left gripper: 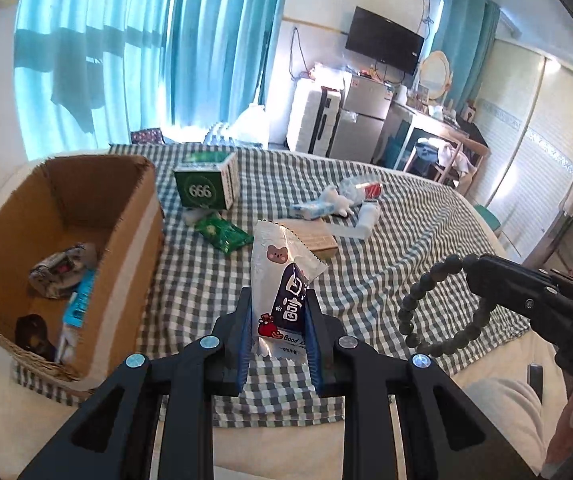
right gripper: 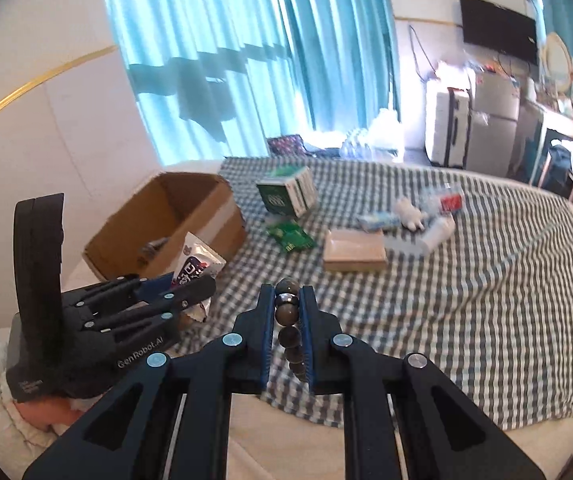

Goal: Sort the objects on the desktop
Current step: 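Carry the sachet and bead bracelet with both tools over the cardboard box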

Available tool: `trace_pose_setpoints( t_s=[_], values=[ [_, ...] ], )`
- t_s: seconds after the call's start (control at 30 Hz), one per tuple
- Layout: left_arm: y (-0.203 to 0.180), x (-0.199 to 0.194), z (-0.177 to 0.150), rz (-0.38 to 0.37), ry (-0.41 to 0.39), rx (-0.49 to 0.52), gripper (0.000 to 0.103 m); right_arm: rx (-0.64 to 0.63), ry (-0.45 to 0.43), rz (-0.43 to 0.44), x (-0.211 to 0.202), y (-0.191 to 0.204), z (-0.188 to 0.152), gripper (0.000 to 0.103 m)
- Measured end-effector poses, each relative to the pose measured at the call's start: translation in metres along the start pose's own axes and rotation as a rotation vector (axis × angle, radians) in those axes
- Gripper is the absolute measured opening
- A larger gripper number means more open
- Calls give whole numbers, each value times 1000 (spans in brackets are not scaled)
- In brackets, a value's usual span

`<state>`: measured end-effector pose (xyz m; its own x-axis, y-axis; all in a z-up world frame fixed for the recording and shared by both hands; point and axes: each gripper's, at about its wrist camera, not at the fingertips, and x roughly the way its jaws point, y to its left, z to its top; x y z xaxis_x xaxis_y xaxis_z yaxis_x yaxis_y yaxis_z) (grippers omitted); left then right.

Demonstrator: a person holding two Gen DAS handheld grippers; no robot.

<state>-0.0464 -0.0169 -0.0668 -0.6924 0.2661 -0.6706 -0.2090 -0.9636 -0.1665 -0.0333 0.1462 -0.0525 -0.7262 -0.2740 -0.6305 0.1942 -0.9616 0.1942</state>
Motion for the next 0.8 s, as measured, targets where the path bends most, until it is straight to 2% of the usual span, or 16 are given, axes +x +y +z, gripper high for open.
trace_pose_setpoints(
  t_s=[0.3, 0.57, 0.8],
  values=[
    [45, -38, 31, 50, -83, -77, 23, -115, -23, 39, 1, 53, 40, 12],
    [115, -44, 47, 141, -74, -170, 23, -205, -46, 159, 18, 111, 82, 12],
    [173, -38, 41, 218, -54, -231, 23, -257, -13, 253, 61, 163, 102, 12]
  ],
)
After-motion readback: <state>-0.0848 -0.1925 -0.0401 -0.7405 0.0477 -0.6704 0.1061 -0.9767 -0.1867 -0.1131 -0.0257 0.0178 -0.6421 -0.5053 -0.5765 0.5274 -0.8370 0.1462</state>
